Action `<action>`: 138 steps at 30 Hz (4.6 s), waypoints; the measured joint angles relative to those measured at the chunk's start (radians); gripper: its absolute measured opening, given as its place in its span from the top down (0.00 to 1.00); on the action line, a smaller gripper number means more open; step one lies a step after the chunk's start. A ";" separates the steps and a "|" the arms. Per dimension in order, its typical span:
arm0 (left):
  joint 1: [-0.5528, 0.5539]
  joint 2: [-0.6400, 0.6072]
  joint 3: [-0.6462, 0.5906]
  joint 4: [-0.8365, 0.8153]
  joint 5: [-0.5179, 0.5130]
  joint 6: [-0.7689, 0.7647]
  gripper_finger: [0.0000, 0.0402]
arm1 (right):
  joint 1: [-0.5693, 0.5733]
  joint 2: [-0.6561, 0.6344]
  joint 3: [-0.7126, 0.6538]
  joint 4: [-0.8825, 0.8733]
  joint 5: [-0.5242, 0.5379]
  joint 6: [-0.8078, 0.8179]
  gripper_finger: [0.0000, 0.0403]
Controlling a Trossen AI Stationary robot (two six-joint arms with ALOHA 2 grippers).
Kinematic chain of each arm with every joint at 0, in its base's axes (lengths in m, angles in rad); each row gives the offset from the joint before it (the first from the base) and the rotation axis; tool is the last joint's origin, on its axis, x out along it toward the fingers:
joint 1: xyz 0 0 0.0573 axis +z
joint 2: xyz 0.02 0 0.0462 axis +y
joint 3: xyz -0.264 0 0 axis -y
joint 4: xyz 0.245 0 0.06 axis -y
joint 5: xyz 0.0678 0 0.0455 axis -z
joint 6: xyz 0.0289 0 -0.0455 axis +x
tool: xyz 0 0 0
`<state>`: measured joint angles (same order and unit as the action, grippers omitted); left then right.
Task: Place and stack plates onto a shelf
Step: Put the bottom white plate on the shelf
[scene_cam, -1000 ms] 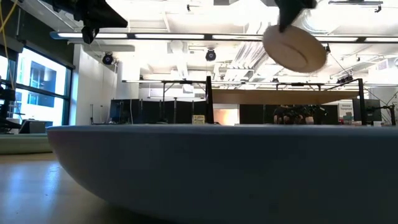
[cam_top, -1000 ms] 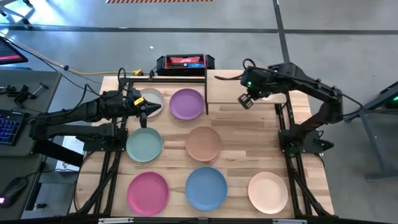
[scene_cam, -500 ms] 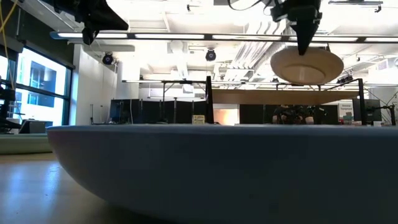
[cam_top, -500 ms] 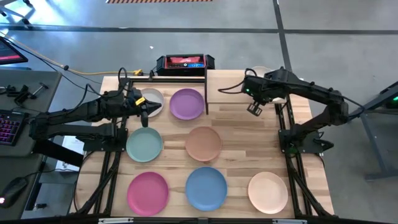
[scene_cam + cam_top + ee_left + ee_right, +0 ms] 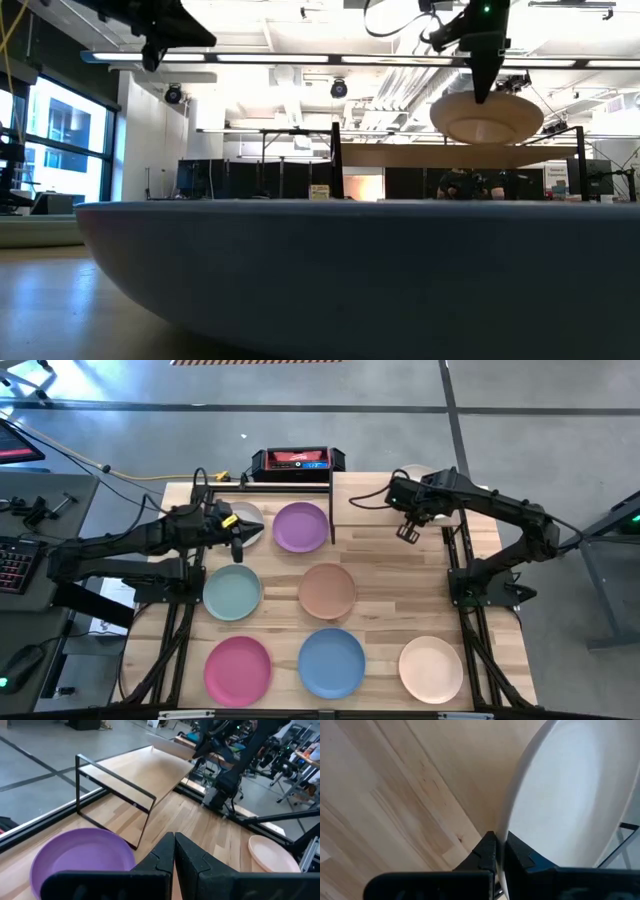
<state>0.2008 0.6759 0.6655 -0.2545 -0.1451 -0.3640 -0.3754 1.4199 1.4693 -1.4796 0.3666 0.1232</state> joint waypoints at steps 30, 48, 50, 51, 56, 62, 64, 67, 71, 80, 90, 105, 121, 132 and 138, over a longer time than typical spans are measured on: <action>0.000 0.031 0.000 0.024 0.000 0.001 0.99 | -0.072 0.001 -0.124 0.062 -0.057 -0.054 1.00; 0.000 0.031 0.000 0.024 0.000 0.001 0.99 | -0.146 0.001 -0.124 0.057 -0.117 -0.045 1.00; 0.000 0.031 0.000 0.024 0.000 0.001 0.99 | -0.154 0.001 -0.124 0.058 -0.133 -0.045 1.00; 0.000 0.031 0.000 0.024 0.000 0.001 0.99 | -0.157 0.001 -0.124 0.061 -0.134 -0.045 1.00; 0.000 0.031 0.000 0.024 0.000 0.001 0.99 | -0.164 0.001 -0.124 0.074 -0.134 -0.050 1.00; 0.000 0.031 0.000 0.022 0.000 0.001 0.99 | -0.163 0.001 -0.124 0.089 -0.134 -0.085 1.00; 0.000 0.031 0.000 0.021 0.000 0.001 0.99 | -0.163 0.001 -0.124 0.104 -0.134 -0.086 1.00; 0.000 0.031 0.000 0.021 0.000 0.001 0.99 | -0.161 0.001 -0.124 0.107 -0.143 -0.080 1.00; 0.000 0.031 0.000 0.021 0.000 -0.001 0.99 | -0.167 0.001 -0.124 0.120 -0.154 -0.079 1.00; 0.000 0.031 0.000 0.021 0.000 -0.001 0.99 | -0.177 0.001 -0.124 0.100 -0.184 -0.031 1.00; 0.000 0.031 0.000 0.021 0.000 -0.002 0.99 | -0.177 0.001 -0.124 0.100 -0.225 -0.015 1.00; 0.000 0.031 0.000 0.019 0.001 -0.001 0.99 | -0.175 0.001 -0.124 0.106 -0.175 -0.010 1.00; 0.000 0.031 0.000 0.019 0.001 0.000 0.99 | -0.174 0.001 -0.124 0.113 -0.176 0.008 1.00; 0.000 0.031 0.000 0.019 0.001 0.001 0.99 | -0.174 0.001 -0.124 0.147 -0.176 0.010 1.00; 0.000 0.031 0.000 0.019 0.001 0.001 0.99 | -0.179 0.001 -0.124 0.161 -0.176 0.007 1.00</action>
<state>0.2005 0.7069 0.6655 -0.2356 -0.1444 -0.3634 -0.5548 1.4212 1.3449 -1.3185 0.1906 0.1307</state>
